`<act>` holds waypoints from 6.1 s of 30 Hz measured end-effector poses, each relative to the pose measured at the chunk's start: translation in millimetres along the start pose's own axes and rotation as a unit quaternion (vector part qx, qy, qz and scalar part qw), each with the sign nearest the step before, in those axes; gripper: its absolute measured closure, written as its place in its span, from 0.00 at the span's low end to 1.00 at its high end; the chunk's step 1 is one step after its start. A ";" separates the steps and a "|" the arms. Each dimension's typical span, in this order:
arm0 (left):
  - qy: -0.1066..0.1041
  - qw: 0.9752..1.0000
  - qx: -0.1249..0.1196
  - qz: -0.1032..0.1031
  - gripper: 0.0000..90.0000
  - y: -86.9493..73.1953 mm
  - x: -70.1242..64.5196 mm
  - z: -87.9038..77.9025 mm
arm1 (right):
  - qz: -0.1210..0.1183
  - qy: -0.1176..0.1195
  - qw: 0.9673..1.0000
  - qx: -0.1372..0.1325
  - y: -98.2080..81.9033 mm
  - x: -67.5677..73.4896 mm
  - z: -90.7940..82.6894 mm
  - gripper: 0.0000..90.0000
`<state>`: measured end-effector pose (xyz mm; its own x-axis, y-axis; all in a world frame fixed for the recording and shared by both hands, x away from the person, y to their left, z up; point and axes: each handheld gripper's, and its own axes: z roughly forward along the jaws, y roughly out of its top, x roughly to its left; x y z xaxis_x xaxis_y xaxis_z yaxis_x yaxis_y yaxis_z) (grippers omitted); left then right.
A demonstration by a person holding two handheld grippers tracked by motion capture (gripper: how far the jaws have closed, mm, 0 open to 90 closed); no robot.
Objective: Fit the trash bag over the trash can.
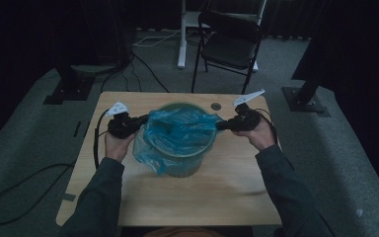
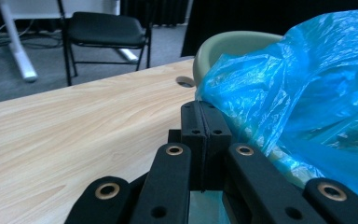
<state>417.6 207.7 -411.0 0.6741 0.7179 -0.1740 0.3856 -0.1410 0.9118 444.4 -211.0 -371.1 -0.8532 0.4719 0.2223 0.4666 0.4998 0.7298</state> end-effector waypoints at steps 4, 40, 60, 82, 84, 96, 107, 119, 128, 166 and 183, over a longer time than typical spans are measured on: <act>0.008 1.000 0.000 0.000 0.97 0.9 0.4 -0.3 | -0.002 -0.001 1.000 0.001 0.6 -1.2 -1.2 0.92; 0.005 0.999 -0.013 0.030 0.71 22.3 -10.8 -13.0 | -0.095 -0.009 0.994 -0.047 25.2 32.9 -17.4 0.75; 0.029 0.996 0.012 0.081 0.72 29.9 -27.8 -8.9 | -0.066 -0.072 0.993 -0.063 42.7 19.2 -8.9 1.00; 0.037 0.999 0.025 0.019 0.94 21.2 10.1 25.2 | -0.020 -0.099 0.995 -0.008 43.8 -18.8 40.4 1.00; 0.033 0.999 0.024 0.012 0.94 20.1 11.8 28.8 | -0.019 -0.098 0.995 -0.005 43.1 -19.4 42.1 1.00; -0.008 0.999 0.012 -0.029 0.94 13.9 21.1 44.0 | 0.006 -0.094 0.995 0.035 35.5 -27.0 57.1 1.00; 0.002 0.999 0.023 -0.041 0.94 1.0 28.7 43.3 | 0.010 -0.108 0.992 0.071 15.9 -31.5 60.6 1.00; 0.018 0.998 -0.004 -0.059 0.82 0.9 34.3 23.2 | 0.016 -0.120 0.990 0.068 2.3 -29.7 42.0 1.00; 0.019 0.998 -0.031 -0.047 0.75 12.0 28.5 -2.8 | 0.012 -0.122 0.992 0.023 5.0 -22.8 20.8 0.79; -0.019 1.000 0.007 0.010 0.73 -23.8 -28.8 -52.8 | -0.030 -0.086 0.996 -0.004 31.4 20.3 8.1 0.86; -0.024 0.999 0.040 0.014 0.78 -38.1 -30.6 -32.5 | -0.025 -0.098 0.995 0.005 22.0 15.3 6.6 1.00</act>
<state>361.8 213.2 -428.3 0.7135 0.6802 -0.1682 0.4142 -0.2158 0.8842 443.2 -188.0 -355.8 -0.8139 0.5783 0.0561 0.4285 0.5322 0.7302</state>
